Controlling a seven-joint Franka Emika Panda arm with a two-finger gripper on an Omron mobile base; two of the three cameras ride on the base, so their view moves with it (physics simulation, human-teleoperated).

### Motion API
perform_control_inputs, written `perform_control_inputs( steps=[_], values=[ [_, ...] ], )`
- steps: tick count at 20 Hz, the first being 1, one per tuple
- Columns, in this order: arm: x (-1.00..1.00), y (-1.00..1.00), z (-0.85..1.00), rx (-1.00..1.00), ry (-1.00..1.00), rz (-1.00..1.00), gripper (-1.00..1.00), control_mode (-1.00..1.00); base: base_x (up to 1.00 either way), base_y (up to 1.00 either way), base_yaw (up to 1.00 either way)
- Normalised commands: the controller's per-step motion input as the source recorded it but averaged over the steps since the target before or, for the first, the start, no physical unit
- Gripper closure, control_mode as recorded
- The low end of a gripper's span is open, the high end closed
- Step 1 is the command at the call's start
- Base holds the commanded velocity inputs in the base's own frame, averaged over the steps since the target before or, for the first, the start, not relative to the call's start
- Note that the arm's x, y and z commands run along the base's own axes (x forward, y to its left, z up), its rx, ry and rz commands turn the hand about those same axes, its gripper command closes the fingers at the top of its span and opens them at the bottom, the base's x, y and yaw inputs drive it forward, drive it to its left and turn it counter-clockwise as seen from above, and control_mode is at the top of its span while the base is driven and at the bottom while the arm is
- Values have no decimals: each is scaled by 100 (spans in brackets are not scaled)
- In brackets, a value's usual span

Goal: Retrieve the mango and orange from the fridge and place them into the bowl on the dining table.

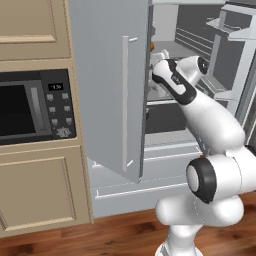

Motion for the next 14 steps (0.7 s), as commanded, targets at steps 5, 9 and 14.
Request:
perform_control_inputs(
  steps=[5,9,14],
  values=[
    [20,17,-1,1,0,0,-100,-100,0,0,0],
    [0,26,0,0,0,2,-100,-100,0,0,0],
    [0,34,0,0,0,3,-100,-100,0,0,0]
  ],
)
